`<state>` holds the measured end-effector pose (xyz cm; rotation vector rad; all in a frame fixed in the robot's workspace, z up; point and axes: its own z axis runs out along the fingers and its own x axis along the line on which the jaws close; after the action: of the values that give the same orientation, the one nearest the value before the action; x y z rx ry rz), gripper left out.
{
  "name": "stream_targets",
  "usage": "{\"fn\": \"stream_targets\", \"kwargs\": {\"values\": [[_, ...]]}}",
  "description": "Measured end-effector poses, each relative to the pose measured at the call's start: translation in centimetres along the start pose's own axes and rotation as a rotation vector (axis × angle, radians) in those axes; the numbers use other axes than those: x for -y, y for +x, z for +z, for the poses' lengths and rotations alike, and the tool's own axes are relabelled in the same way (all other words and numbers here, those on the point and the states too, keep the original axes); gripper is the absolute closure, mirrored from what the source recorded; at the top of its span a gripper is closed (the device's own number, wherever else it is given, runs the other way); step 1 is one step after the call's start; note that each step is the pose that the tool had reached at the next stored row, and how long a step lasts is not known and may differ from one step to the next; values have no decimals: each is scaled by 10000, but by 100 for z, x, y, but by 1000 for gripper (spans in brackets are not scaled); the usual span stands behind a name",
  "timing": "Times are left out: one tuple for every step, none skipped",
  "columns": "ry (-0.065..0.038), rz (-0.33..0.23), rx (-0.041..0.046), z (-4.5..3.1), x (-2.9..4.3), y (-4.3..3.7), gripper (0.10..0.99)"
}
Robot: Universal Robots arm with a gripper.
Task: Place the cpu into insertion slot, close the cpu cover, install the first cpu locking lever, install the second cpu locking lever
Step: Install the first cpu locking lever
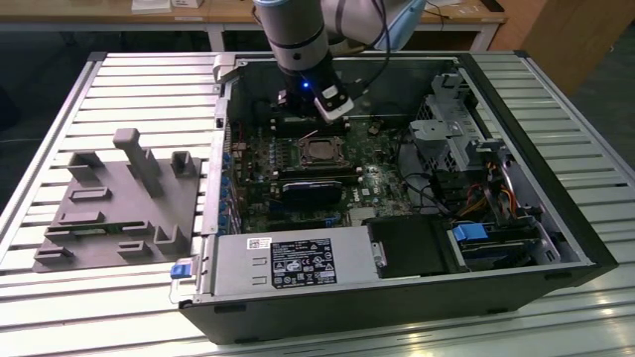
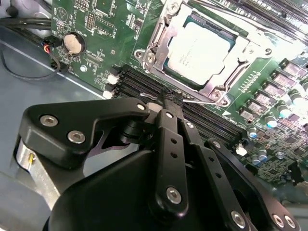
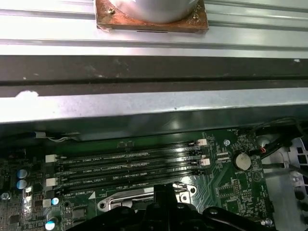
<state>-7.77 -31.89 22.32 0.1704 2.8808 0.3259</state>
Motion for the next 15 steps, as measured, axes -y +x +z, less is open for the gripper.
{"fn": "stream_targets", "kwargs": {"values": [[5, 17, 6, 8, -5, 3, 984], [14, 43, 12, 18, -12, 6, 984], [24, 69, 19, 26, -19, 8, 984], [35, 106, 29, 34, -25, 11, 984], [48, 167, 46, 42, -28, 13, 984], [72, 255, 67, 48, -29, 15, 984], [98, 362, 94, 55, -29, 16, 984], [127, 486, 123, 62, -29, 18, 984], [157, 614, 154, 69, -29, 20, 984], [180, 708, 176, 77, -32, 22, 984], [195, 773, 193, 86, -38, 25, 984], [207, 823, 206, 95, -47, 28, 984], [220, 864, 216, 102, -56, 31, 984], [239, 902, 228, 108, -62, 33, 984], [263, 945, 241, 114, -66, 35, 984]]}}
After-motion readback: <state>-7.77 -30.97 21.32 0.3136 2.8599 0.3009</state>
